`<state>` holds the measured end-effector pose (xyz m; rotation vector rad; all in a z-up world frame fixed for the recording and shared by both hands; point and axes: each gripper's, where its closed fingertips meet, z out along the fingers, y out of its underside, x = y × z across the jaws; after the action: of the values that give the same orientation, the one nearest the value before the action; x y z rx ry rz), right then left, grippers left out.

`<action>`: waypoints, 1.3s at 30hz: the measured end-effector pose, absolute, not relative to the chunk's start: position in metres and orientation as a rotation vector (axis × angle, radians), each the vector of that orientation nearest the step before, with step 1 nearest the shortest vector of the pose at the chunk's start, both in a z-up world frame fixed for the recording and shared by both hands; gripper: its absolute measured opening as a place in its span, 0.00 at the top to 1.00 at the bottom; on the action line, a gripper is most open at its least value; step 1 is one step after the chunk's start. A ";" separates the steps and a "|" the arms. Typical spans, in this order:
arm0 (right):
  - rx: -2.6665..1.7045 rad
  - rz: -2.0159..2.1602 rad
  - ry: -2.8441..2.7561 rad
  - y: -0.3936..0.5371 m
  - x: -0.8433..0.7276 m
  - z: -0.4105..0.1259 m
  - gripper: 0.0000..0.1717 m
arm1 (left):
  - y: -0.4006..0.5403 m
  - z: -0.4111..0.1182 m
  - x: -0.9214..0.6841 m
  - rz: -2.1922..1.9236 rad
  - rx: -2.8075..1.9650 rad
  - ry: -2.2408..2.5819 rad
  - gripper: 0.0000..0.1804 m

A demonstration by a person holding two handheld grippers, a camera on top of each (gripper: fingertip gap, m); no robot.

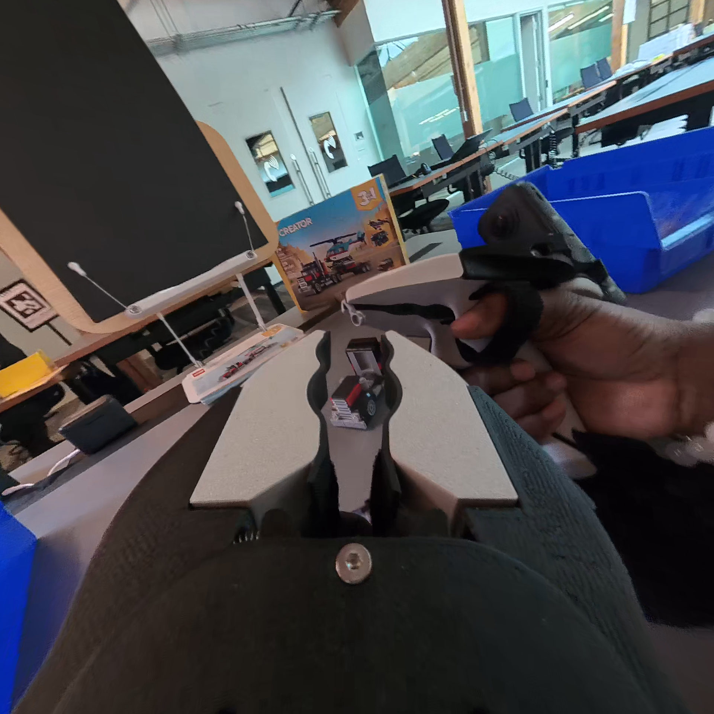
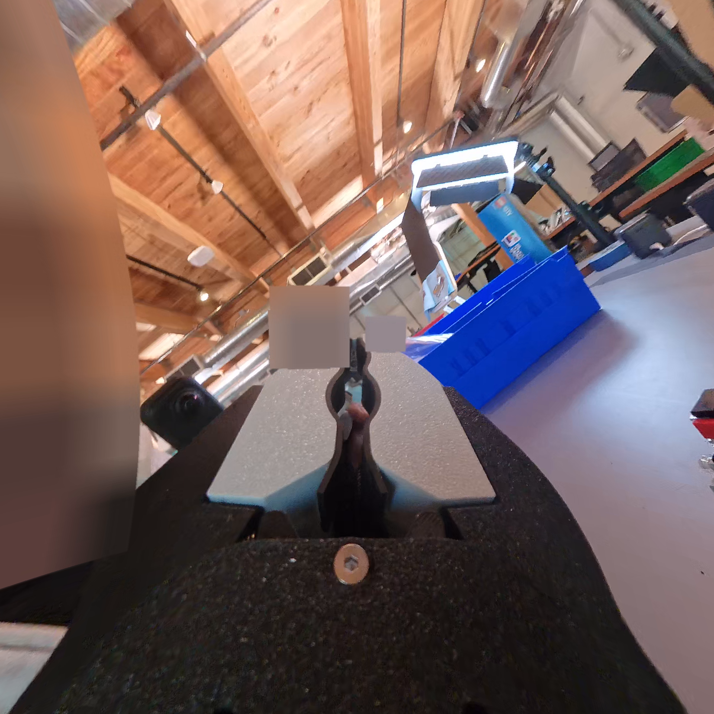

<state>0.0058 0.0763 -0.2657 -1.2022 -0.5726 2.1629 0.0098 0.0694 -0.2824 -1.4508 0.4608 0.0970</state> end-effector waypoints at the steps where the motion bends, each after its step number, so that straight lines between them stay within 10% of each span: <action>1: -1.201 2.169 -0.540 0.078 0.006 -0.266 0.99 | 0.071 -0.281 0.010 0.114 -1.439 0.449 0.88; 39: -1.274 2.116 -0.619 0.072 -0.006 -0.276 0.99 | -0.025 -0.290 -0.204 0.524 -1.912 0.178 0.98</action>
<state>-0.0060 0.0724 -0.2763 -1.2737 -0.6189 2.1160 -0.2044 -0.0251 -0.2904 -1.9122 0.1781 0.5244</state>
